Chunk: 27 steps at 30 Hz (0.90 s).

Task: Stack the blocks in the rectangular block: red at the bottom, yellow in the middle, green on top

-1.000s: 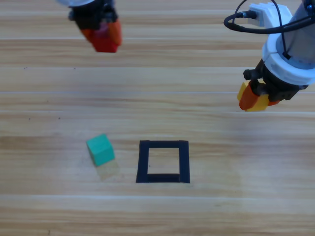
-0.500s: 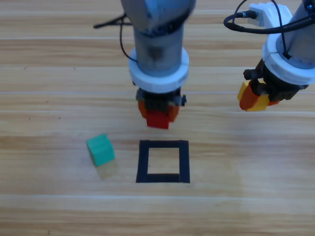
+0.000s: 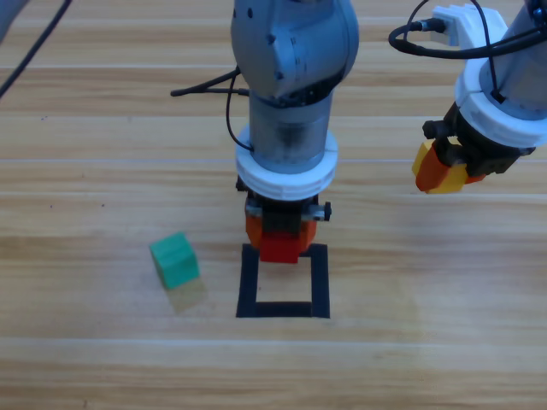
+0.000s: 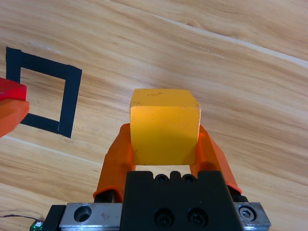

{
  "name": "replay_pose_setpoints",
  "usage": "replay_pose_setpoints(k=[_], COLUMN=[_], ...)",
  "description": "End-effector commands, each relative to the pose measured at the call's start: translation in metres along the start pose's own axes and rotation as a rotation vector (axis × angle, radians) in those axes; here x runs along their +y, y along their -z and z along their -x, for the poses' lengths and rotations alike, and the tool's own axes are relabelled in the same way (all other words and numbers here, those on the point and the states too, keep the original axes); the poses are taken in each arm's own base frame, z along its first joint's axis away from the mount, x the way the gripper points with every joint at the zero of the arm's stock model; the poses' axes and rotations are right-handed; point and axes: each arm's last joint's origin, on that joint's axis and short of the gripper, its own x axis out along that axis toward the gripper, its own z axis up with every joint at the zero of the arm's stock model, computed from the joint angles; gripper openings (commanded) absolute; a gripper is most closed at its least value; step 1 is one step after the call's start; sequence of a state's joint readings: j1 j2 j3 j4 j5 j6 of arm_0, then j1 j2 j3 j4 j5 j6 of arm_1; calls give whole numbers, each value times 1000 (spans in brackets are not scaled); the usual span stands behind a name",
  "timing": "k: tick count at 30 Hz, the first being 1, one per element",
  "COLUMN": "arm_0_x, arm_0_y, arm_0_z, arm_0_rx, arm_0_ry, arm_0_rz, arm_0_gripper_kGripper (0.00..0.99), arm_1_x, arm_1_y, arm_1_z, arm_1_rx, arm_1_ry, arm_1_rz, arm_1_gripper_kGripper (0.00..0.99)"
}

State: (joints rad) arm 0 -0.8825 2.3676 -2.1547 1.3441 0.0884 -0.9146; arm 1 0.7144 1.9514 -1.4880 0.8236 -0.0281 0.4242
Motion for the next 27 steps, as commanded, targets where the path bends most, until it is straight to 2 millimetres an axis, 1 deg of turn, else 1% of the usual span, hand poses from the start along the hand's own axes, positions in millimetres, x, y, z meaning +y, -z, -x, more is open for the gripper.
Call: replay_pose_setpoints(k=[1,6,9,13,16,17,27], arm_0_x=[-15,-19,-19,-12,1,4,3], arm_0_y=[5,4,2,1,6,7,6], arm_0_z=[-47,-53,-52,-42,-34,-34,-39], arm_0_rx=[103,111,105,84,63,64,63], arm_0_ry=[-40,-15,0,25,58,62,60], arm_0_rz=[-12,-18,-12,20,40,42,37], arm_0_gripper_kGripper=[63,63,64,64,64,64,66], arm_1_x=[9,9,9,9,9,9,10], arm_1_y=[2,1,1,1,0,0,0], arm_1_z=[-24,-26,-27,-28,-31,-30,-32], arm_1_rx=[41,44,47,48,52,51,54], arm_1_ry=[18,20,21,22,24,23,24], arm_1_rz=[33,33,31,31,31,31,36], arm_1_gripper_kGripper=[0,0,0,0,0,0,0])
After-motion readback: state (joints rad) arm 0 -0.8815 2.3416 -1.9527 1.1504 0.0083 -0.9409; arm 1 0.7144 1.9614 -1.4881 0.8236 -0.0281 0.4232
